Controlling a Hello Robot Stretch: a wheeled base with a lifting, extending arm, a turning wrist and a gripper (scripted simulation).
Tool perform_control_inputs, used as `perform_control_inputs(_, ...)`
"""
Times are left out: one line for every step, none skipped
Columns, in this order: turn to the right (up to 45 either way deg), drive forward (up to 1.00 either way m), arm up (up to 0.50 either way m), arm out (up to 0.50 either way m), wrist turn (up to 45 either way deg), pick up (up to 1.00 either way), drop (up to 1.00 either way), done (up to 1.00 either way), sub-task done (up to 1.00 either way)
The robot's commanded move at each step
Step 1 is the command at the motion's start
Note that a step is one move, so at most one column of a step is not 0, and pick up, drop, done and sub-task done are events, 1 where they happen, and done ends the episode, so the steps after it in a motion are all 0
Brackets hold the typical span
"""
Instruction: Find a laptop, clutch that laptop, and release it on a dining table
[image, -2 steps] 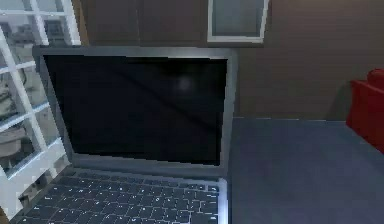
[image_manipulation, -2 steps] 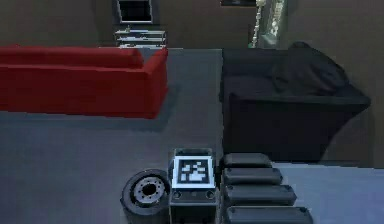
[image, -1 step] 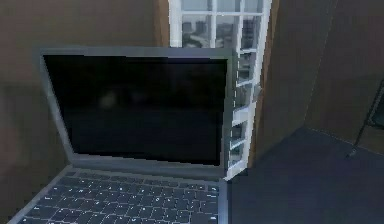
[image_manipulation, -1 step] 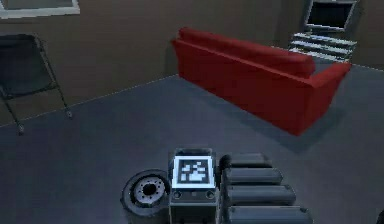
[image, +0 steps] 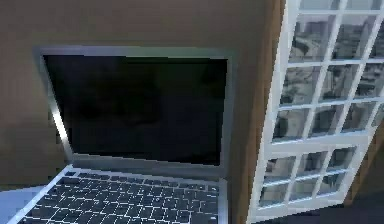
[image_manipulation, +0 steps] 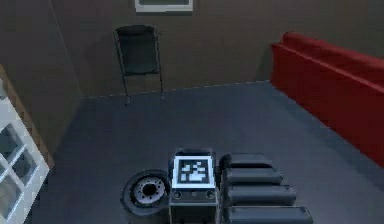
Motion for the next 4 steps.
perform_control_inputs(45.0, 0.00, 0.00, 0.00, 0.0, 0.00, 0.00, 0.00, 0.00)
perform_control_inputs(27.0, 0.00, 0.00, 0.00, 0.0, 0.00, 0.00, 0.00, 0.00)
perform_control_inputs(-45.0, 0.00, 0.00, 0.00, 0.0, 0.00, 0.00, 0.00, 0.00)
perform_control_inputs(-27.0, 0.00, 0.00, 0.00, 0.0, 0.00, 0.00, 0.00, 0.00)
